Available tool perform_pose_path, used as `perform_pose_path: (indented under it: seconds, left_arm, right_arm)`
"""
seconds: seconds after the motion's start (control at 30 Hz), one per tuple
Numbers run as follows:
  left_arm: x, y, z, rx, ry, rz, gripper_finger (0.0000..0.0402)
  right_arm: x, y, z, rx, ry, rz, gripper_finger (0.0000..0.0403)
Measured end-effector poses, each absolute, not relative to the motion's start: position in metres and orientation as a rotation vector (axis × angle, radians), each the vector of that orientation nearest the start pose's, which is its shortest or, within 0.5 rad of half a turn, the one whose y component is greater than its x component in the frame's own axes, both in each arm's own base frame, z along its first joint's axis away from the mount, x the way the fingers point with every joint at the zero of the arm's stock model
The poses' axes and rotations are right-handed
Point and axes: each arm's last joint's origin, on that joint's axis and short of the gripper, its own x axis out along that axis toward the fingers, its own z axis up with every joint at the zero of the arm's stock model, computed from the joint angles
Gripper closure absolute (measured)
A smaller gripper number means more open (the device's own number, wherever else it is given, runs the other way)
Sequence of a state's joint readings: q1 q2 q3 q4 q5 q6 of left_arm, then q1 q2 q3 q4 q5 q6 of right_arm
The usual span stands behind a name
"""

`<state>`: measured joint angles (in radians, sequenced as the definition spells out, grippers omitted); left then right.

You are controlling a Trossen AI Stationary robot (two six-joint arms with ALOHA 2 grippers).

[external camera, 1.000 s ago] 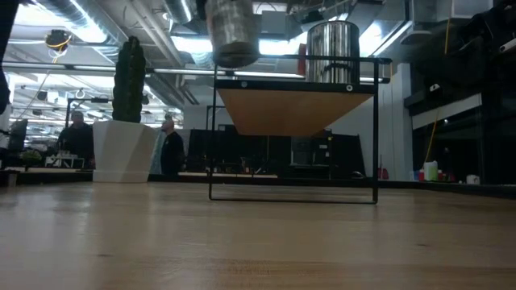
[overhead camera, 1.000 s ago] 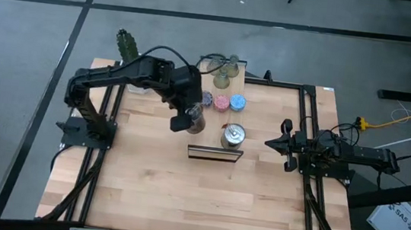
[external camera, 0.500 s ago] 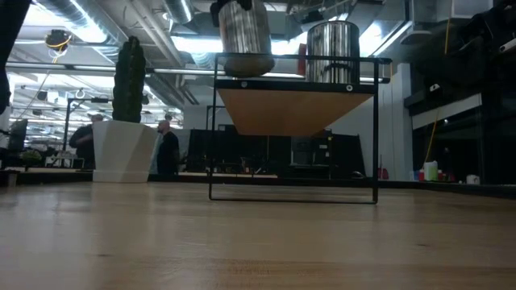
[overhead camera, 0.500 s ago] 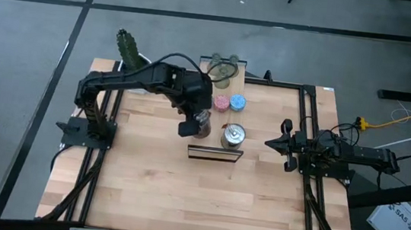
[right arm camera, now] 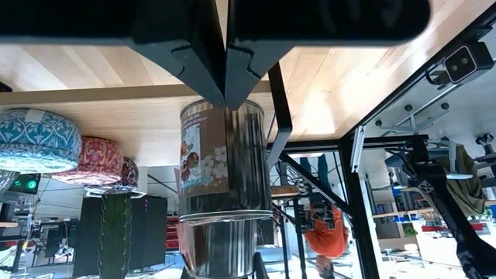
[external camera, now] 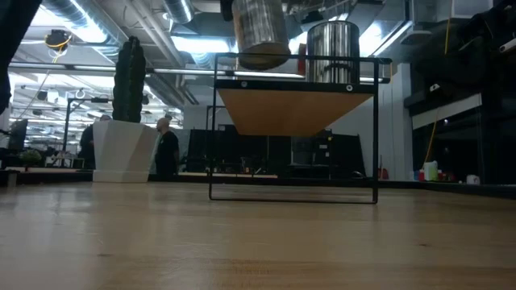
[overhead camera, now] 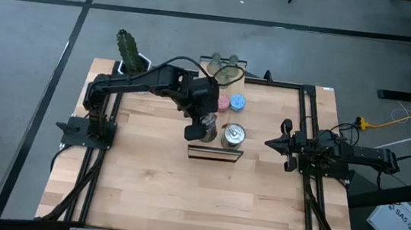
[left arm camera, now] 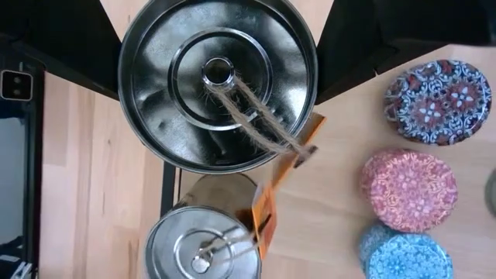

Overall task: Pick & Place candle stick holders
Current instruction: Put the silver scented candle can on the shelf

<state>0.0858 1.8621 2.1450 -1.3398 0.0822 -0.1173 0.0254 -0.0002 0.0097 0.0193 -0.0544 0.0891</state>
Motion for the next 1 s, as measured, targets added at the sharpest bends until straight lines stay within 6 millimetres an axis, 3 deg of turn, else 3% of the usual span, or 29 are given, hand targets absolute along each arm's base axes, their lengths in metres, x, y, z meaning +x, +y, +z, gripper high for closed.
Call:
perform_pose_path:
  seconds: [0.6,1.0]
  left_arm:
    - [0.378,0.026,0.374,-0.179,1.147,0.084,0.0034]
    - [0.382,0.022,0.371,-0.119,1.149,0.095,0.0034]
  right_arm:
    - [0.097,0.004,0.169,0.088,-0.025,0.080,0.0398]
    - [0.097,0.004,0.169,0.088,-0.025,0.081,0.0398]
